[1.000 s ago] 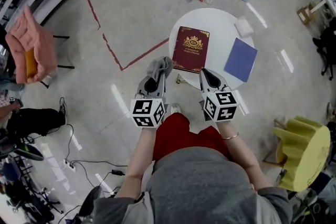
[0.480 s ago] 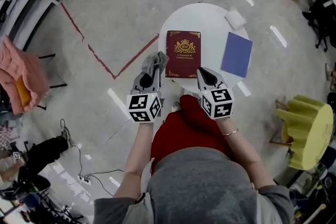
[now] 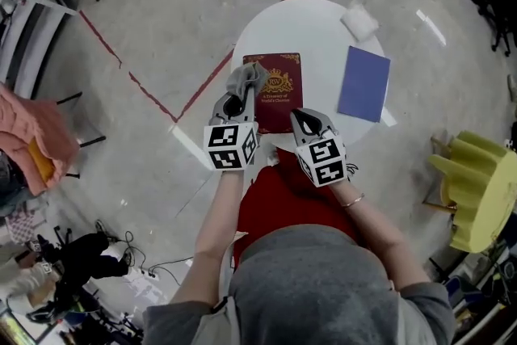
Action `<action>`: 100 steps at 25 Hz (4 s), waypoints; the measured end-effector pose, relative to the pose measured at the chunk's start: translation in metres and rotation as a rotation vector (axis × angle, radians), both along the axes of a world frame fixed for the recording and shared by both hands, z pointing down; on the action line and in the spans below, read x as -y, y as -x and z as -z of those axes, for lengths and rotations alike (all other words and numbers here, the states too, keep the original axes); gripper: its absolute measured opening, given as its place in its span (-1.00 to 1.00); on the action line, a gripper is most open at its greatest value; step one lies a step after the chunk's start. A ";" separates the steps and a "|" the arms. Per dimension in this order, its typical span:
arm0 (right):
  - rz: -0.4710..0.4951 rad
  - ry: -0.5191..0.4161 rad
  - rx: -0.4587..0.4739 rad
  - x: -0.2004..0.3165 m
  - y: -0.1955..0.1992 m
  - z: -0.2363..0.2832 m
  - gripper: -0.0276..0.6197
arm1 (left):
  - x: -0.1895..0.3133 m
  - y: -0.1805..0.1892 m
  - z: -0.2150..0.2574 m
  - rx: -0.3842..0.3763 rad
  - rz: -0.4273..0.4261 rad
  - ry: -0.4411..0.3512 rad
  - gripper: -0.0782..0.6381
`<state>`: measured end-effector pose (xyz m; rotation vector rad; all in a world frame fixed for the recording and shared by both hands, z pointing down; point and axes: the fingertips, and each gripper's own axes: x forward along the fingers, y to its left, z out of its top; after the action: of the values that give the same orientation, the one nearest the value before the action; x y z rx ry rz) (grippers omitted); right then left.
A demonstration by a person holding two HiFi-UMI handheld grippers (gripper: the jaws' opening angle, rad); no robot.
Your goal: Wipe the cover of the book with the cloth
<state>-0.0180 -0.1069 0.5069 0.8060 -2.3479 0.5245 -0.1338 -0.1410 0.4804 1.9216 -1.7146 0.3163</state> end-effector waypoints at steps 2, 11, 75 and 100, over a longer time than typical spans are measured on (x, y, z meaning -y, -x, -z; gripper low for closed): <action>0.032 0.000 -0.015 0.005 0.004 -0.008 -0.82 | 0.021 -0.009 -0.005 0.001 -0.027 0.016 -0.70; 0.041 0.088 -0.048 0.016 0.002 -0.030 -0.82 | 0.086 -0.061 -0.035 0.031 -0.199 0.120 -0.70; -0.330 0.244 -0.028 -0.003 -0.027 -0.047 -0.82 | 0.018 -0.076 -0.066 0.065 -0.435 0.286 -0.70; -0.174 0.279 -0.069 -0.015 -0.002 -0.058 -0.82 | -0.013 -0.020 -0.091 0.092 -0.285 0.344 -0.70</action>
<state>-0.0162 -0.0921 0.5652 0.8836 -2.0920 0.8628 -0.1134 -0.1281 0.5717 1.9093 -1.3318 0.7645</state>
